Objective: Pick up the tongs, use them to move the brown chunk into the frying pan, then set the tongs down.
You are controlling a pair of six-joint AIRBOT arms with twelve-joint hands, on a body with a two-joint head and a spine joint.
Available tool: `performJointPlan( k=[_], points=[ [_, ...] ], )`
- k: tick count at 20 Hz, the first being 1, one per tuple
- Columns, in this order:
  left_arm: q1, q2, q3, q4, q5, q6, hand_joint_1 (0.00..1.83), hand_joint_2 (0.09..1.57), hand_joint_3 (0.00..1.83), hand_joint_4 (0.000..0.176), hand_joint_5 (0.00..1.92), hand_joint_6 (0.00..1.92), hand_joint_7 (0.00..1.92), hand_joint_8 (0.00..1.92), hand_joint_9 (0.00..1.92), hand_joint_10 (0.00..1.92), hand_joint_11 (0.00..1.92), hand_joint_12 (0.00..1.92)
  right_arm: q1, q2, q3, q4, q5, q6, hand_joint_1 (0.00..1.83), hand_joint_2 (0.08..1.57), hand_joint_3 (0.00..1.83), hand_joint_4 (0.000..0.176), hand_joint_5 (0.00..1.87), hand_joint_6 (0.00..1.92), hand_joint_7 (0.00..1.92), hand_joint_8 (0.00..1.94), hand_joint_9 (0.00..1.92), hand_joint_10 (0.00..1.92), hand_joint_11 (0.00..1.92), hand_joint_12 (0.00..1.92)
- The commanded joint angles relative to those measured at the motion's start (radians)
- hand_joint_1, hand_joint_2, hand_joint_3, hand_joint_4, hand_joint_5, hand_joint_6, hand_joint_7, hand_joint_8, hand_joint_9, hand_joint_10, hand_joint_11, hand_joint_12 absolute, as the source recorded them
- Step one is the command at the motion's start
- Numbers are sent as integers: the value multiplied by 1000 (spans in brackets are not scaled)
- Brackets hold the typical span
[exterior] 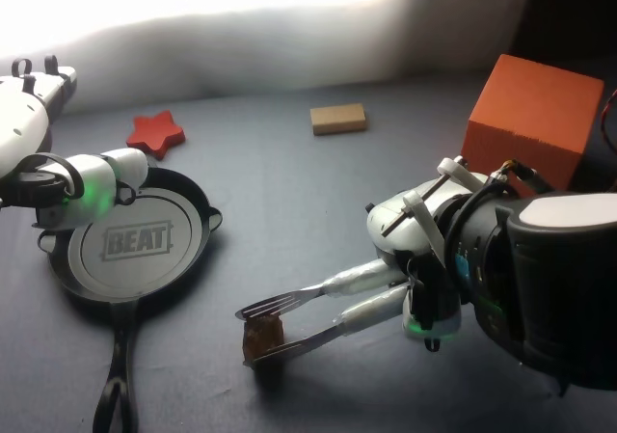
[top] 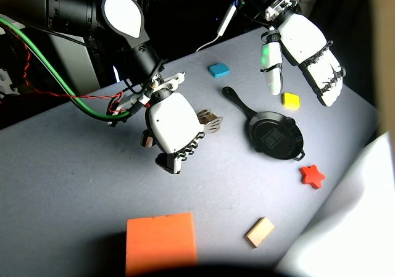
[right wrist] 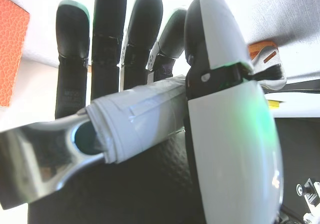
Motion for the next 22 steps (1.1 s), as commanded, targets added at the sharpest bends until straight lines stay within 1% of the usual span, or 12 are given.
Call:
performJointPlan(
  k=[1,2,3,6,7,8,9,10,11,12,17,22],
  points=[
    [-9,11,0,70,-62,-2,0,1306,2,0,28,0,93,1,100,0,0,363,8,3,-1,-64,0,-4,1253,1080,0,0,961,970,1184,770,1180,818,877,1553],
    [-10,11,-1,59,-63,-2,0,1304,1,0,23,0,96,2,106,4,0,359,9,3,-1,-64,0,-4,1161,1119,3,0,959,1030,1240,613,1194,851,888,1568],
    [-11,11,-2,43,-63,-3,0,1299,0,0,34,4,110,5,121,7,0,424,10,3,-1,-64,0,-3,1138,1129,4,0,955,1058,1298,582,1222,942,934,1592],
    [-13,11,-6,40,-66,2,0,1301,0,0,14,1,93,1,98,3,0,357,13,4,-1,-64,-1,-3,1061,1170,14,0,885,1197,1387,629,1279,1027,956,1614],
    [-17,11,-8,40,-75,5,0,1300,0,0,4,1,87,0,101,4,0,364,16,4,-1,-64,-2,-3,770,1278,14,0,1100,1194,1466,876,1341,1122,1010,1648],
    [-19,11,-8,40,-76,7,0,1302,1,0,4,1,89,1,104,4,0,352,19,5,-1,-64,-2,-3,688,1321,15,0,1171,1440,1506,1254,1422,1438,1105,1749],
    [-24,11,-7,40,-76,13,0,1302,1,0,4,1,89,1,104,4,0,352,22,6,-1,-64,-2,-3,688,1321,15,0,1171,1440,1506,1254,1422,1438,1105,1749],
    [-27,12,-6,41,-76,19,0,1304,1,0,4,1,92,2,105,4,0,350,27,7,-1,-64,-2,-3,631,1354,6,58,1241,1640,1536,1541,1502,1683,1231,1887],
    [-29,13,-6,41,-76,21,15,1305,1,0,25,6,108,4,116,5,0,378,30,7,-1,-64,-2,-2,623,1398,14,152,1344,1782,1628,1727,1659,1838,1460,1914],
    [-29,15,-7,41,-76,22,12,1309,2,0,18,1,98,1,102,2,0,351,34,8,0,-64,-2,-2,675,1447,17,175,1396,1911,1650,1889,1755,1917,1720,1921],
    [-29,21,-13,41,-76,23,0,1300,0,0,25,1,95,0,101,0,0,341,45,12,0,-64,0,-4,813,1465,6,176,1374,1921,1608,1941,1710,1921,1719,1921],
    [-32,21,-9,41,-76,23,14,1301,0,0,47,8,104,2,106,1,0,354,91,1,19,-115,24,7,805,1464,3,176,1368,1921,1608,1941,1711,1921,1716,1921]
  ],
)
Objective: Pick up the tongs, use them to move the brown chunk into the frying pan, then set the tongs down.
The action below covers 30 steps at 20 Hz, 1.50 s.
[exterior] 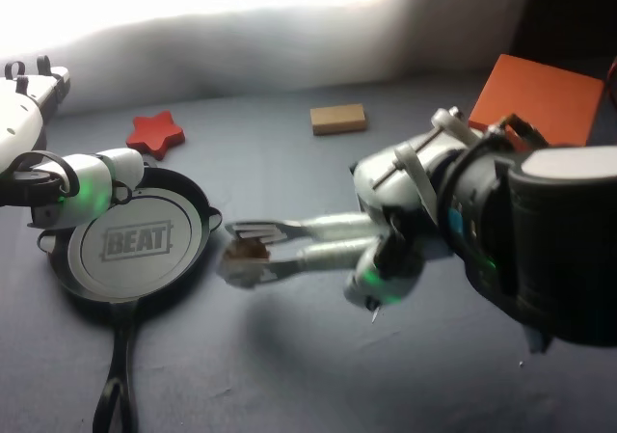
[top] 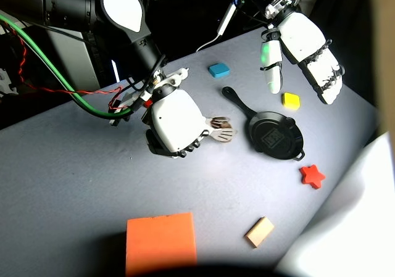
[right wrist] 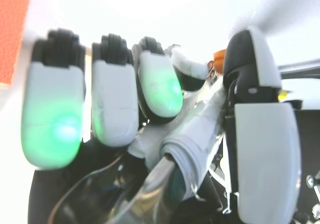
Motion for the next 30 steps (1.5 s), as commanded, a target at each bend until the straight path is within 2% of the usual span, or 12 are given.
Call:
performJointPlan(
  k=[1,2,5,8,9,12,17,20,25,28,29,30],
  points=[
    [-13,8,7,81,-65,4,2,1297,0,0,50,8,103,1,103,0,0,352,22,-3,9,-83,14,11,849,1449,0,176,1366,1921,1616,1941,1719,1921,1727,1921],
    [-18,9,12,81,-65,4,13,1291,0,0,77,10,123,4,120,5,0,412,31,-19,32,-84,26,14,876,1442,0,176,1350,1921,1598,1941,1704,1921,1715,1921],
    [-37,32,36,78,-22,8,30,1282,0,0,61,5,103,3,107,3,0,339,45,-82,119,-100,89,24,861,1438,0,176,1347,1921,1587,1941,1696,1921,1694,1921],
    [-48,48,61,72,12,12,169,1255,0,0,175,15,181,8,171,9,0,439,42,-134,183,-114,139,28,912,1404,0,176,1326,1921,1590,1941,1696,1921,1684,1921],
    [-51,55,72,71,36,12,155,1258,0,0,185,11,181,4,177,6,0,464,40,-156,207,-131,157,34,911,1404,0,176,1307,1921,1590,1941,1693,1921,1683,1921],
    [-58,76,97,67,78,12,14,1290,5,0,87,0,90,0,87,0,0,306,25,-212,262,-152,183,42,859,1415,0,176,1340,1921,1602,1941,1693,1921,1677,1921],
    [-58,94,101,57,86,21,0,1301,4,0,43,5,89,3,105,6,0,376,-15,-263,308,-217,198,53,886,1412,0,176,1323,1921,1597,1941,1691,1921,1684,1921],
    [-58,94,100,55,99,25,0,1299,1,0,21,2,57,3,62,1,0,264,-18,-267,311,-217,204,56,900,1403,0,176,1290,1921,1588,1941,1678,1921,1667,1921],
    [-58,94,97,45,99,30,18,1298,0,0,76,11,109,7,110,9,0,376,-19,-266,311,-218,188,58,865,1406,0,176,1277,1921,1573,1941,1674,1921,1656,1921],
    [-57,94,92,39,99,37,0,1302,1,0,59,3,102,0,103,2,0,367,-19,-264,311,-218,186,51,744,1434,6,176,1148,1860,1458,1894,1544,1921,1487,1921],
    [-56,94,89,39,99,37,0,1295,0,0,48,4,89,1,95,1,0,354,-19,-264,311,-218,186,47,593,1477,1,0,1019,1813,1388,1804,1450,1921,1384,1921],
    [-56,94,87,38,99,37,0,1295,0,0,48,4,89,1,95,1,0,354,-19,-264,310,-218,186,46,593,1477,1,0,1019,1813,1388,1804,1450,1921,1384,1921]
  ],
)
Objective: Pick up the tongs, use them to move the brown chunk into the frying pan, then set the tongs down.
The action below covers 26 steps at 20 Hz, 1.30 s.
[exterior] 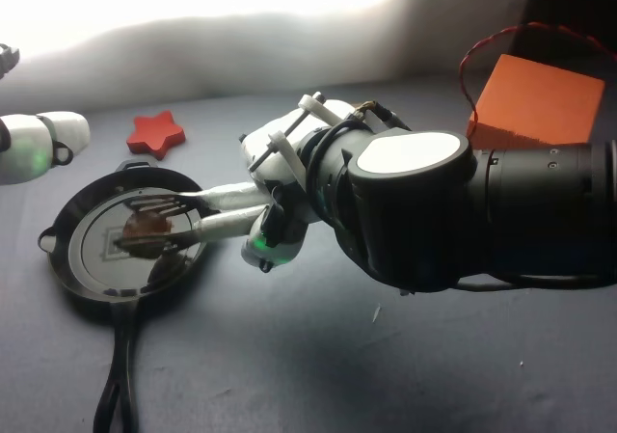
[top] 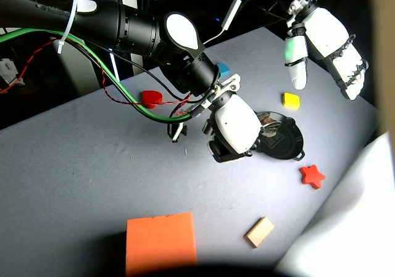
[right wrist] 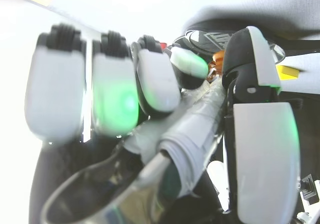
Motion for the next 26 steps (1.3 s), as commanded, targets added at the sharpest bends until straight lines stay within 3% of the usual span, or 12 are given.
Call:
performJointPlan(
  k=[1,3,4,5,6,9,10,13,16,19,24,26],
  points=[
    [-6,13,0,69,-58,2,0,1294,0,0,49,4,89,1,96,2,0,357,10,4,1,-68,4,3,587,1476,0,0,960,1788,1331,1772,1388,1921,1331,1921],
    [-4,10,-4,69,-62,2,0,1305,2,0,55,4,101,4,105,4,0,386,10,4,0,-68,4,3,681,1424,0,0,882,1474,1194,1526,1208,1803,1069,1921],
    [-4,9,-5,69,-63,2,0,1300,0,0,55,3,106,5,107,4,0,391,10,4,-2,-68,4,3,924,1337,0,0,719,1483,1066,1463,1061,1764,931,1921],
    [-3,9,-5,69,-63,2,0,1302,0,0,40,2,94,3,92,2,0,361,10,4,-3,-68,4,0,975,1317,0,0,674,1492,974,1343,943,1661,802,1921],
    [-3,8,-7,69,-63,2,0,1304,1,0,42,3,96,3,98,4,0,371,10,5,-5,-68,4,-2,729,1328,0,0,671,1180,865,1218,813,1519,665,1858],
    [-3,6,-15,69,-69,2,0,1310,1,0,6,0,70,0,81,0,0,330,9,7,-8,-68,4,-9,516,1286,0,0,686,689,783,829,641,1184,406,1702],
    [-3,5,-18,69,-73,2,0,1310,1,0,6,0,70,0,81,0,0,330,11,9,-10,-68,4,-9,516,1286,0,0,686,689,783,829,641,1184,406,1702],
    [-4,1,-25,69,-74,2,0,1309,0,0,7,2,73,0,84,0,0,359,29,41,-40,-68,0,-15,422,1224,0,0,631,501,783,467,597,970,259,1632],
    [-1,-1,-35,70,-74,3,0,1310,1,0,5,0,62,1,74,0,0,335,50,113,-104,-76,0,-33,383,1222,0,0,621,488,786,452,593,963,244,1628],
    [4,-6,-45,70,-74,3,0,1315,1,0,16,2,78,2,84,2,0,363,39,218,-187,-208,12,-25,360,1229,1,0,611,487,786,454,585,979,231,1636],
    [14,-45,-62,70,-95,2,24,1311,0,0,56,10,104,5,112,7,0,406,-47,360,-297,-391,29,-53,400,1238,0,0,612,561,791,525,591,1048,245,1670],
    [23,-65,-73,95,-111,-13,22,1310,0,0,64,12,108,6,116,8,0,405,-105,389,-312,-510,29,-17,383,1251,1,0,601,586,780,556,594,1070,259,1678]
  ],
)
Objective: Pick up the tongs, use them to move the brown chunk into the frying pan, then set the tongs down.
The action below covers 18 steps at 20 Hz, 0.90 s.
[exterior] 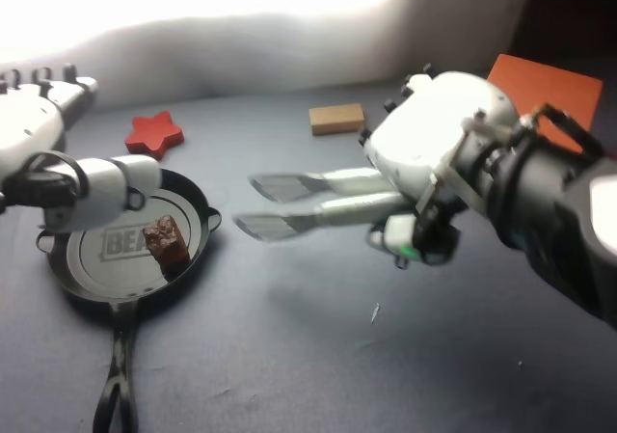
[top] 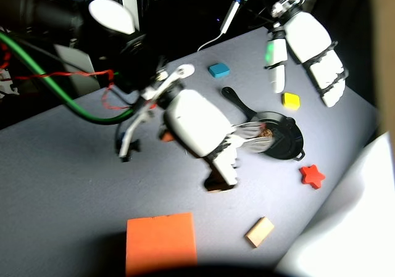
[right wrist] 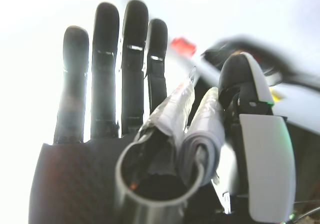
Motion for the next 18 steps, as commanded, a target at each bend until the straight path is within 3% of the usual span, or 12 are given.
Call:
performJointPlan(
  k=[1,3,7,11,18],
  points=[
    [-4,1,-2,79,-78,-2,35,1316,1,0,54,6,89,5,94,5,0,342,-6,10,-2,-133,-32,34,399,1252,1,0,605,592,781,564,600,1072,265,1675],
    [5,-7,-13,79,-86,-5,46,1315,0,0,66,7,97,6,101,7,0,366,-45,11,6,-231,-46,98,414,1254,1,0,619,597,789,564,613,1057,278,1665],
    [49,-12,-44,110,-135,-49,40,1314,0,0,70,3,107,6,104,4,0,379,-75,-5,47,-258,-51,134,439,1250,0,0,630,603,797,572,627,1071,314,1676],
    [79,-25,-61,141,-147,-70,26,1301,0,0,96,4,121,1,114,1,0,386,-127,-15,88,-414,-77,233,425,1261,1,0,613,629,784,590,615,1088,314,1674],
    [95,-34,-95,153,-147,-58,0,1302,0,0,47,0,67,0,78,0,0,309,-176,25,44,-413,-76,230,402,1255,0,0,552,586,741,558,603,1047,284,1645]
  ],
)
